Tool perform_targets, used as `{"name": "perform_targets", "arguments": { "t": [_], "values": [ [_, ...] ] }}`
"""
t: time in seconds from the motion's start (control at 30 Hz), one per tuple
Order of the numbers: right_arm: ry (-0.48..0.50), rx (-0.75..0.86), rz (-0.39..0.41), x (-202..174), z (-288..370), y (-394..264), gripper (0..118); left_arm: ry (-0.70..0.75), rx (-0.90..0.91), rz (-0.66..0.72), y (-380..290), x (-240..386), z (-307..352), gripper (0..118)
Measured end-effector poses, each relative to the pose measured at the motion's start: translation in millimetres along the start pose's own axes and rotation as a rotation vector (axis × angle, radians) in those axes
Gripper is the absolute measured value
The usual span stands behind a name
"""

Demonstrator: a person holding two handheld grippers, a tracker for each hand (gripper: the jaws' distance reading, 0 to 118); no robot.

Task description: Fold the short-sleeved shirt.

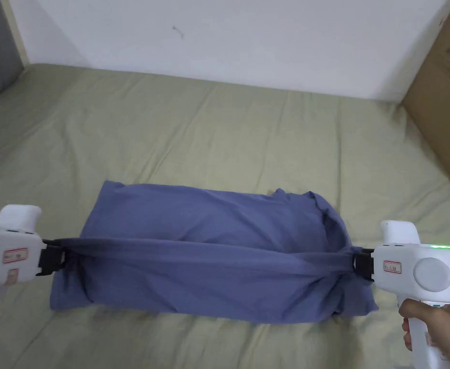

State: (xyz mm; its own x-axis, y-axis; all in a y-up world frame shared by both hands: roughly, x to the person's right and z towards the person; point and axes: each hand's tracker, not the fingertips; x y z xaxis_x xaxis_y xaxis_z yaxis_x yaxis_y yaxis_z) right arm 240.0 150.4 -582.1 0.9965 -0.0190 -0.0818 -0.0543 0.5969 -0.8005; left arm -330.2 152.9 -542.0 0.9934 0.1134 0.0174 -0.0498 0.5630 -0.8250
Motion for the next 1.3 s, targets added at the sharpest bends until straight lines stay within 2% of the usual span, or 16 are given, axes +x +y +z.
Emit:
{"name": "perform_targets", "arguments": {
  "t": [0.27, 0.3, 0.33, 0.37, 0.4, 0.43, 0.47, 0.63, 0.9, 1.0, 1.03, 1.07, 1.1, 1.13, 1.2, 1.3],
  "values": [
    [-0.037, -0.064, 0.003, 2, -45, -5, 12, 0.032, -0.085, -0.016, -3, 2, -51, 4],
    [-0.039, -0.060, 0.000, 3, -45, -7, 12, 0.029, -0.099, -0.021, -4, 3, -54, 8],
    [-0.035, -0.052, 0.008, 2, -45, -8, 14, 0.029, -0.103, -0.019, -4, 4, -53, 25],
    [-0.037, -0.050, 0.012, 0, -44, -7, 21, 0.036, -0.104, -0.016, -5, 4, -52, 46],
    [-0.032, -0.045, 0.007, 1, -42, -7, 39, 0.058, -0.092, -0.011, -4, 4, -49, 70],
    [-0.037, -0.027, -0.004, 2, -38, -8, 83, 0.070, -0.068, 0.000, -5, 1, -45, 94],
    [-0.047, -0.006, -0.005, 2, -34, -8, 105, 0.059, -0.049, 0.021, -5, -1, -40, 99],
    [-0.060, 0.201, -0.004, 0, 23, -13, 110, 0.057, 0.106, 0.073, -10, -7, 6, 98],
    [-0.114, 0.775, -0.030, -45, 204, -56, 110, 0.080, 0.655, -0.082, -49, 40, 168, 99],
    [-0.085, 0.791, -0.041, -57, 246, -78, 109, 0.081, 0.751, -0.120, -67, 52, 213, 86],
    [-0.090, 0.807, -0.047, -61, 254, -84, 105, 0.082, 0.765, -0.112, -74, 55, 224, 55],
    [-0.103, 0.819, -0.069, -65, 262, -91, 90, 0.048, 0.774, -0.116, -81, 54, 233, 17],
    [-0.101, 0.819, -0.050, -70, 269, -99, 61, 0.037, 0.776, -0.117, -88, 55, 240, 0],
    [-0.128, 0.831, -0.035, -75, 274, -106, 13, 0.072, 0.788, -0.109, -94, 61, 241, 0],
    [-0.201, 0.853, -0.042, -81, 278, -117, 4, 0.054, 0.784, -0.101, -105, 58, 251, 0],
    [-0.146, 0.828, -0.016, -86, 285, -126, 4, 0.072, 0.781, -0.106, -113, 61, 256, 0]
  ]
}}
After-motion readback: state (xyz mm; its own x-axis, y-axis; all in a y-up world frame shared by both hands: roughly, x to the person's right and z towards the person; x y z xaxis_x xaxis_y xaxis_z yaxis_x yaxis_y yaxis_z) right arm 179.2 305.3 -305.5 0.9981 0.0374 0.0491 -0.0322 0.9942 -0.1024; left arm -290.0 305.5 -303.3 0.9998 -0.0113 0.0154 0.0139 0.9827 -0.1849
